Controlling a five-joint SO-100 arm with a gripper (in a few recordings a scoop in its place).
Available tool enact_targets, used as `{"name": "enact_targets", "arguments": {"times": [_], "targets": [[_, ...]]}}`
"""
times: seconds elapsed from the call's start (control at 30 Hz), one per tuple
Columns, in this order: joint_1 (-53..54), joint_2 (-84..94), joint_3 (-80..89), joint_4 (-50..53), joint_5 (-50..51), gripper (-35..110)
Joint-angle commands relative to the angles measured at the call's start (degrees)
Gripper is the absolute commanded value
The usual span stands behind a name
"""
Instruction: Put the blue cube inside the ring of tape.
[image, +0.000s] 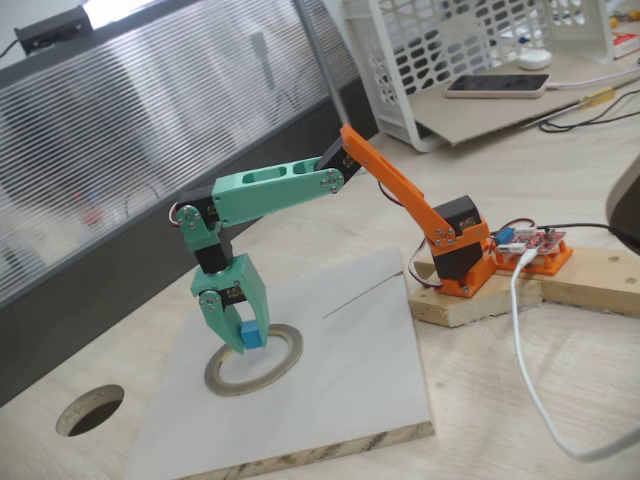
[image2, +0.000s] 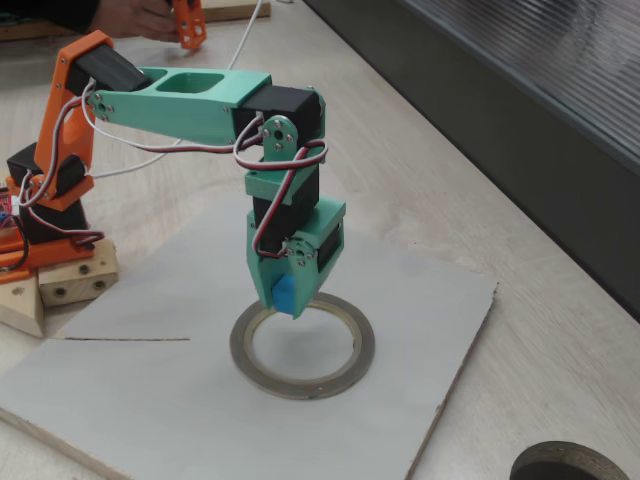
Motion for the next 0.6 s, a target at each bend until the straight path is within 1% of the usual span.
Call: {"name": "enact_targets", "arguments": {"times": [0.0,0.13,0.27,0.57], "targets": [[-0.9,0.6,0.7,0.4,0.3,26],[-0.9,0.6,2.4,0.4,0.7,39],[-0.9,0.6,5.3,0.4,0.8,47],[-0.9,1.3,6.2,-0.1,0.5,49]]}}
